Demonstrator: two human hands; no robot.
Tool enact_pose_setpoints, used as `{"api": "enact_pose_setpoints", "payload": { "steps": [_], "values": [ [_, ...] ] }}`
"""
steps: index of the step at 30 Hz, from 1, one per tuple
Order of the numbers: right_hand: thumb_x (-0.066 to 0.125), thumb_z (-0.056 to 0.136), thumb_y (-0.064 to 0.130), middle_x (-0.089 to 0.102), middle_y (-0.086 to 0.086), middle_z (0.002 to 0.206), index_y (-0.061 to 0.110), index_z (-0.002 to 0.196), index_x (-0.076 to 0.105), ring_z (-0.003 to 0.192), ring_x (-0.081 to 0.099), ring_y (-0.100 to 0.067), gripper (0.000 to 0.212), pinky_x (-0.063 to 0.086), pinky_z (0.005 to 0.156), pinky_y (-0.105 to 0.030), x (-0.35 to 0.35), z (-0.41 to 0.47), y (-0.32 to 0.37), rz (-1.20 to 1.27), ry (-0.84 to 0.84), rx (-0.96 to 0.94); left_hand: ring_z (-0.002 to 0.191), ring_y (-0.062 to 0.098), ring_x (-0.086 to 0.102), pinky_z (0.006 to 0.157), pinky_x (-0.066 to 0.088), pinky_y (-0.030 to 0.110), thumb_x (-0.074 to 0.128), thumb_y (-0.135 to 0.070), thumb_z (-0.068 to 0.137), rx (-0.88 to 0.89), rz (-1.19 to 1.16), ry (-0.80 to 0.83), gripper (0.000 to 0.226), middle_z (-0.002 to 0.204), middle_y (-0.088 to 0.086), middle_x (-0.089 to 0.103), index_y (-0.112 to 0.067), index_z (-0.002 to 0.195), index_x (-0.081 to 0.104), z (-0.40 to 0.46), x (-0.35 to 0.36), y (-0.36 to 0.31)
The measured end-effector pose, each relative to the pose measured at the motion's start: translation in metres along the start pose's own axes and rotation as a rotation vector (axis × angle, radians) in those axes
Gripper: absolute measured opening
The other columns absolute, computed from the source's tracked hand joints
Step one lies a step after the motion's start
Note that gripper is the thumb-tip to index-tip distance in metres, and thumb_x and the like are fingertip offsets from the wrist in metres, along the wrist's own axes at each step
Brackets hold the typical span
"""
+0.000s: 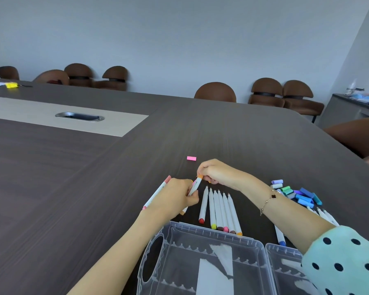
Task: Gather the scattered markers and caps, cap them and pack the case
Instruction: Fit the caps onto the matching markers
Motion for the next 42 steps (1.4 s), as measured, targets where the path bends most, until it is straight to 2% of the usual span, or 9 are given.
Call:
{"api": "enact_pose_setpoints", "payload": {
  "steps": [5, 8, 12, 16, 20, 26, 31, 40, 42],
  "values": [
    [0.041, 0.097, 0.01, 0.043, -0.001, 0.064, 0.01, 0.087, 0.057, 0.054, 0.035, -0.01, 0.019, 0.029, 0.052, -0.019, 0.001, -0.001, -0.002, -0.072, 0.001, -0.085, 0.047, 0.011, 0.037, 0.052, 0.037, 0.018, 0.056, -0.026, 0.09, -0.041, 0.002, -0.038, 0.026, 0.057, -0.002, 0.044, -0.016, 0.068, 0.048, 0.003, -0.01, 0.004],
    [0.037, 0.1, 0.021, 0.056, 0.007, 0.092, 0.012, 0.108, 0.062, 0.085, 0.052, -0.008, 0.028, 0.037, 0.074, -0.02, -0.024, 0.002, -0.009, -0.247, -0.134, -0.172, 0.056, 0.011, 0.052, 0.051, 0.036, 0.018, 0.056, -0.037, 0.088, -0.108, 0.16, -0.053, 0.031, 0.064, -0.003, 0.055, -0.021, 0.064, 0.046, -0.001, -0.016, 0.009],
    [0.042, 0.093, 0.007, 0.064, -0.002, 0.112, 0.008, 0.104, 0.068, 0.106, 0.058, -0.018, 0.028, 0.043, 0.084, -0.023, -0.065, 0.002, -0.03, -0.305, -0.323, -0.126, 0.075, 0.013, 0.057, 0.063, 0.045, 0.024, 0.048, -0.052, 0.088, -0.1, 0.371, -0.11, 0.033, 0.085, -0.002, 0.062, -0.019, 0.083, 0.048, -0.003, -0.022, 0.003],
    [0.049, 0.091, 0.005, 0.064, -0.001, 0.106, 0.007, 0.102, 0.069, 0.106, 0.058, -0.018, 0.023, 0.044, 0.082, -0.022, -0.065, 0.005, -0.036, -0.359, -0.305, -0.119, 0.065, 0.008, 0.056, 0.086, 0.045, 0.025, 0.05, -0.054, 0.086, -0.023, 0.262, -0.088, 0.037, 0.069, -0.007, 0.059, -0.018, 0.086, 0.055, -0.004, -0.009, -0.012],
    [0.06, 0.089, 0.011, 0.052, 0.011, 0.081, 0.009, 0.1, 0.067, 0.091, 0.056, -0.012, 0.013, 0.041, 0.075, -0.02, -0.049, 0.005, -0.038, -0.422, -0.155, -0.122, 0.069, 0.008, 0.06, 0.065, 0.047, 0.02, 0.053, -0.055, 0.083, -0.023, 0.29, -0.03, 0.038, 0.074, -0.003, 0.067, -0.018, 0.078, 0.062, -0.004, 0.004, -0.015],
    [0.064, 0.09, 0.023, 0.056, 0.005, 0.086, 0.013, 0.096, 0.065, 0.084, 0.054, -0.01, 0.012, 0.039, 0.064, -0.016, -0.045, -0.001, -0.05, -0.451, -0.127, -0.131, 0.062, 0.008, 0.053, 0.056, 0.038, 0.017, 0.048, -0.05, 0.088, 0.007, 0.467, 0.034, 0.035, 0.067, -0.003, 0.054, -0.017, 0.087, 0.062, -0.002, 0.011, -0.02],
    [0.056, 0.094, 0.025, 0.062, 0.004, 0.092, 0.022, 0.098, 0.053, 0.09, 0.059, -0.011, 0.006, 0.045, 0.077, -0.022, -0.051, -0.005, -0.055, -0.365, -0.139, -0.13, 0.055, 0.007, 0.045, 0.056, 0.036, 0.015, 0.043, -0.043, 0.092, -0.011, 0.376, 0.06, 0.034, 0.059, -0.005, 0.043, -0.019, 0.069, 0.048, -0.001, 0.013, -0.013],
    [0.052, 0.096, 0.02, 0.062, 0.002, 0.104, 0.017, 0.108, 0.063, 0.099, 0.058, -0.011, 0.016, 0.041, 0.083, -0.023, -0.05, -0.015, -0.041, -0.099, -0.175, -0.123, 0.056, 0.008, 0.045, 0.051, 0.032, 0.014, 0.042, -0.04, 0.093, 0.048, 0.259, -0.031, 0.03, 0.064, -0.004, 0.049, -0.02, 0.072, 0.048, -0.004, 0.0, -0.02],
    [0.055, 0.095, 0.023, 0.057, 0.005, 0.101, 0.016, 0.107, 0.062, 0.092, 0.052, -0.007, 0.016, 0.041, 0.084, -0.025, -0.051, -0.015, -0.044, 0.017, -0.225, -0.076, 0.058, 0.008, 0.048, 0.053, 0.035, 0.014, 0.043, -0.04, 0.092, 0.063, 0.239, -0.023, 0.028, 0.067, -0.004, 0.052, -0.019, 0.077, 0.052, -0.005, 0.0, -0.022]
  ]
}}
Point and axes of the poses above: each hand's wrist, its own z-axis towards the middle knuckle, its own x-axis out of the palm, y = z × x, the point moved 9 cm from there along z, towards the middle knuckle
